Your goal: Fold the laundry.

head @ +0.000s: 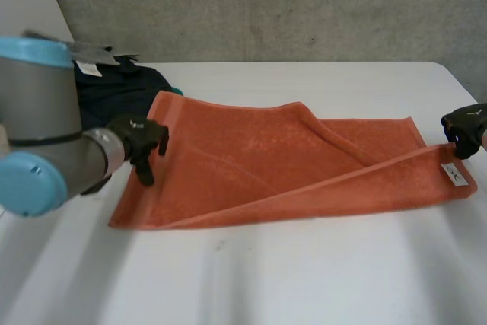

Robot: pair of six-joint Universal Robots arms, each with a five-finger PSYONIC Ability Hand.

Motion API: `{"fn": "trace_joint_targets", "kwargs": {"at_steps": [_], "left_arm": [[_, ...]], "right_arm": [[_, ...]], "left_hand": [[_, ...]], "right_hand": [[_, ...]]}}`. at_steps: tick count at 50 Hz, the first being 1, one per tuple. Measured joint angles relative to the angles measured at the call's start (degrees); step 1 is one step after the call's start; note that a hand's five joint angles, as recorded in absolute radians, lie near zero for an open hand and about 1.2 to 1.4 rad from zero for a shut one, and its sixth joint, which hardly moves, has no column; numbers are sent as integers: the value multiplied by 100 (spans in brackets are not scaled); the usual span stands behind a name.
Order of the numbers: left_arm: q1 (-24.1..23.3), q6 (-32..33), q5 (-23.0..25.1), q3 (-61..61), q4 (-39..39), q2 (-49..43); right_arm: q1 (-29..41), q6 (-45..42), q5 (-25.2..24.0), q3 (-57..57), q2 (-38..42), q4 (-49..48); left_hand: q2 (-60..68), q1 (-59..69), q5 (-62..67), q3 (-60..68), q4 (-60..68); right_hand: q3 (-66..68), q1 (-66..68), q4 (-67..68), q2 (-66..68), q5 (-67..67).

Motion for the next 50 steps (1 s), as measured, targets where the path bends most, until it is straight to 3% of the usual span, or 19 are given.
{"fn": "trace_joint_targets", "kwargs": {"at_steps": [11, 21, 28, 38, 44, 50], "left_arm": [[8, -142, -16, -1452, 56, 394], [57, -14, 58, -1530, 329, 158], [-13, 236, -141, -1447, 616, -127], [-37, 425, -193, -1501, 551, 111], [19, 695, -195, -1761, -297, 704], [84, 1204, -198, -2165, -1391, 1165]], "right_arm": [[-12, 94, 108, 71, -7, -188], [-111, 178, 110, 201, -69, -192], [-216, 264, 99, 311, -150, -199], [-438, 163, -139, 516, -433, 4], [-695, -724, -735, 840, -824, 846], [-1168, -2808, -1079, 1467, -1250, 2399]], "left_hand": [[270, 268, 349, 219, 324], [1043, 1095, 1085, 1015, 1065], [3187, 3173, 3190, 3092, 3176], [3519, 3218, 3454, 3439, 3528], [3519, 3218, 3454, 3440, 3529], [3520, 3218, 3454, 3440, 3529]], "right_hand": [[0, 0, 0, 0, 0], [0, 0, 0, 0, 0], [0, 0, 0, 0, 0], [0, 0, 0, 0, 0], [0, -5, 0, 0, 15], [8, 0, 0, 0, 26]]}}
